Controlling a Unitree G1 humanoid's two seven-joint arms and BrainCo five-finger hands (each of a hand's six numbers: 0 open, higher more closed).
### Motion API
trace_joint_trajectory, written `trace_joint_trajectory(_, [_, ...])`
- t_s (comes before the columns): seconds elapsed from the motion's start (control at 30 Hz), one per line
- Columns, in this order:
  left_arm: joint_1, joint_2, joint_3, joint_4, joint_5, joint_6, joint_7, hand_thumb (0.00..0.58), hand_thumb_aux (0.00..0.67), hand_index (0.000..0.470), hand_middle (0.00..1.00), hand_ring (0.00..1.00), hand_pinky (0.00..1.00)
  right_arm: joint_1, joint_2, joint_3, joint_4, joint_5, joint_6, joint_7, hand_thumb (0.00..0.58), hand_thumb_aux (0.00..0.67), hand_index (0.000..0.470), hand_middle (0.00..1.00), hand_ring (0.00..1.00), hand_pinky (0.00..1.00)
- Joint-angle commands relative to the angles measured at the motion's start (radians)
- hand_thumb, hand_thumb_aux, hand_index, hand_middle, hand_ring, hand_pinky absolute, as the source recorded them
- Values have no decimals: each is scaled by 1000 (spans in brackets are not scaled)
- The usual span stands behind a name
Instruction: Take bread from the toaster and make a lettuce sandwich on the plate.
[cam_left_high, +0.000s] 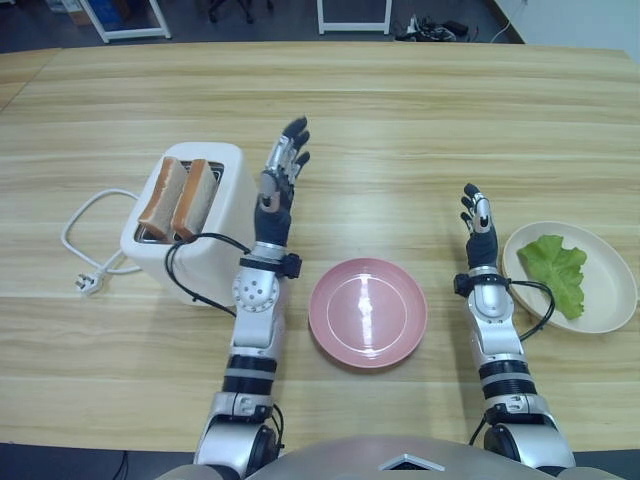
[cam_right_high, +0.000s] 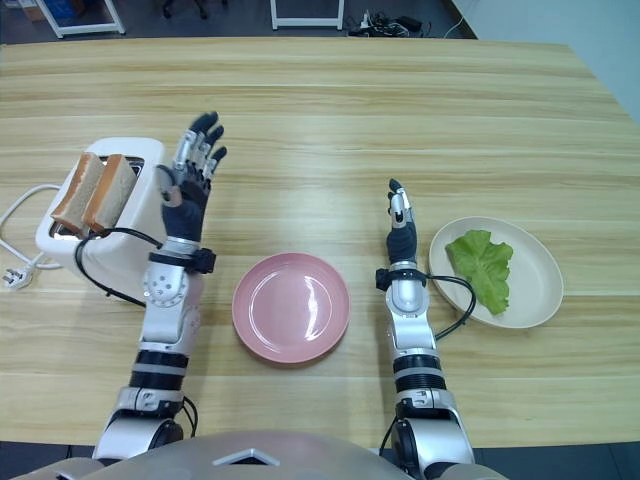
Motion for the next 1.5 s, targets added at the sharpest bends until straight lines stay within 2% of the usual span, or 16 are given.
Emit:
trace_joint_trajectory(0.03, [79, 276, 251, -544, -277, 150, -63, 0, 0, 0, 0, 0, 0, -16, 23, 6, 58, -3, -8, -26, 0, 0, 0, 0, 0, 0])
trace_joint_trajectory(0.2, [153, 405, 449, -374, 237, 212, 53, 0, 0, 0, 0, 0, 0, -16, 27, 8, 68, -2, -16, -32, 0, 0, 0, 0, 0, 0])
trace_joint_trajectory(0.37, [232, 518, 439, -169, 652, 340, 165, 0, 0, 0, 0, 0, 0, -9, 28, 10, 66, -4, -19, -34, 0, 0, 0, 0, 0, 0])
trace_joint_trajectory(0.67, [265, 559, 319, -54, 906, 490, 171, 0, 0, 0, 0, 0, 0, 7, 19, 11, 43, -3, -12, -29, 0, 0, 0, 0, 0, 0])
trace_joint_trajectory(0.93, [302, 574, 259, -81, 965, 531, 137, 0, 0, 0, 0, 0, 0, 19, 16, 11, 30, -1, -3, -30, 0, 0, 0, 0, 0, 0])
trace_joint_trajectory(0.97, [306, 575, 258, -84, 967, 539, 131, 120, 74, 52, 0, 0, 0, 21, 17, 11, 28, -1, -2, -30, 0, 0, 0, 0, 0, 0])
trace_joint_trajectory(1.03, [314, 576, 258, -91, 970, 552, 125, 443, 344, 241, 0, 0, 0, 23, 16, 11, 24, -1, 2, -30, 0, 0, 0, 0, 0, 0])
trace_joint_trajectory(1.07, [319, 577, 257, -96, 968, 549, 123, 480, 391, 275, 0, 0, 0, 25, 16, 11, 22, -1, 3, -30, 0, 0, 0, 0, 0, 0])
trace_joint_trajectory(1.1, [322, 577, 253, -103, 966, 545, 122, 551, 520, 365, 0, 0, 0, 27, 16, 10, 21, -1, 4, -30, 0, 0, 0, 0, 0, 0])
trace_joint_trajectory(1.13, [322, 574, 250, -108, 963, 534, 129, 580, 670, 470, 0, 0, 0, 28, 15, 10, 22, -1, 4, -30, 0, 0, 0, 0, 0, 0])
trace_joint_trajectory(1.17, [322, 572, 249, -114, 963, 525, 140, 580, 670, 470, 0, 0, 0, 28, 15, 10, 24, -1, 4, -30, 0, 0, 0, 0, 0, 0])
trace_joint_trajectory(1.2, [320, 571, 251, -118, 965, 509, 162, 580, 670, 470, 51, 51, 51, 28, 15, 9, 25, -1, 5, -30, 0, 0, 0, 0, 0, 0])
trace_joint_trajectory(1.27, [309, 574, 255, -125, 982, 467, 230, 580, 670, 470, 678, 678, 678, 28, 16, 9, 28, 0, 7, -31, 0, 0, 0, 0, 0, 0])
trace_joint_trajectory(1.33, [287, 584, 260, -143, 1024, 405, 346, 580, 670, 470, 929, 929, 929, 29, 17, 8, 30, 1, 8, -32, 0, 0, 0, 0, 0, 0])
trace_joint_trajectory(1.43, [257, 589, 273, -186, 1099, 333, 524, 580, 670, 470, 929, 929, 929, 28, 18, 8, 38, 2, 11, -32, 0, 0, 0, 0, 0, 0])
trace_joint_trajectory(1.5, [241, 575, 299, -210, 1136, 320, 627, 580, 670, 470, 1000, 1000, 1000, 27, 19, 9, 43, 3, 13, -31, 0, 0, 0, 0, 0, 0])
